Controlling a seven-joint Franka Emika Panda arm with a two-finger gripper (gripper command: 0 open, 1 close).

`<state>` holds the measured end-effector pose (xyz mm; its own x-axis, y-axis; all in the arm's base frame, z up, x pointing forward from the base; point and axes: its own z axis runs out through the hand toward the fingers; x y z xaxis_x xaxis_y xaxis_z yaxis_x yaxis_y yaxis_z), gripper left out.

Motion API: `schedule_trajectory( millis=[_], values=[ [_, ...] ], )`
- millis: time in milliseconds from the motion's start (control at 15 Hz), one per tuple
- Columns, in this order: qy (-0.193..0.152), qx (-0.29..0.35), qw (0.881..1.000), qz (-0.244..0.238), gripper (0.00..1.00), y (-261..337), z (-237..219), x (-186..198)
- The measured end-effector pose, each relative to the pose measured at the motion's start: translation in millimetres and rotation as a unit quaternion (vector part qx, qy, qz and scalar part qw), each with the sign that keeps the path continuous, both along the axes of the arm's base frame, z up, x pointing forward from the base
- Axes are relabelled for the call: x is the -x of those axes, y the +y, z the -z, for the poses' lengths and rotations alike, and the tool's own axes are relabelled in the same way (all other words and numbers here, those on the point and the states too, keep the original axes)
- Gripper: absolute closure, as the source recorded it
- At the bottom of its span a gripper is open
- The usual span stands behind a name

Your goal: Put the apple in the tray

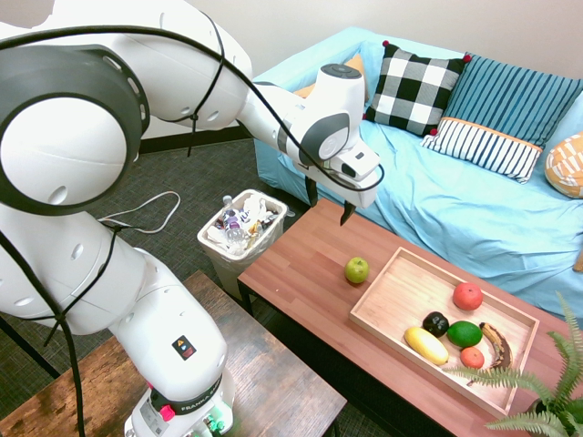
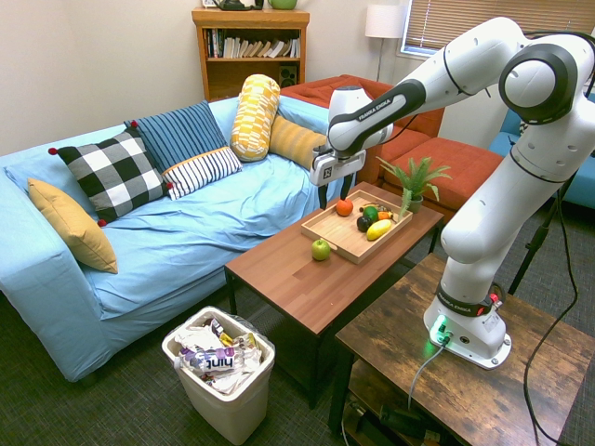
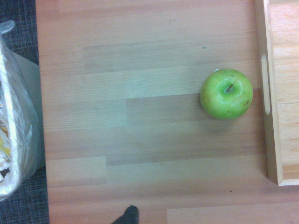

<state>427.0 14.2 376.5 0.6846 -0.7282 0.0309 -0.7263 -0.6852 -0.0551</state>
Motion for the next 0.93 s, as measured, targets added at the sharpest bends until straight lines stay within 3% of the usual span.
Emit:
schedule_trajectory(
  millis=[400,933],
  values=[
    [-0.018,0.011,1.0,0.02,0.0,8,33,-24],
    [0.021,0.035,0.995,0.095,0.0,-11,137,-91]
  ],
)
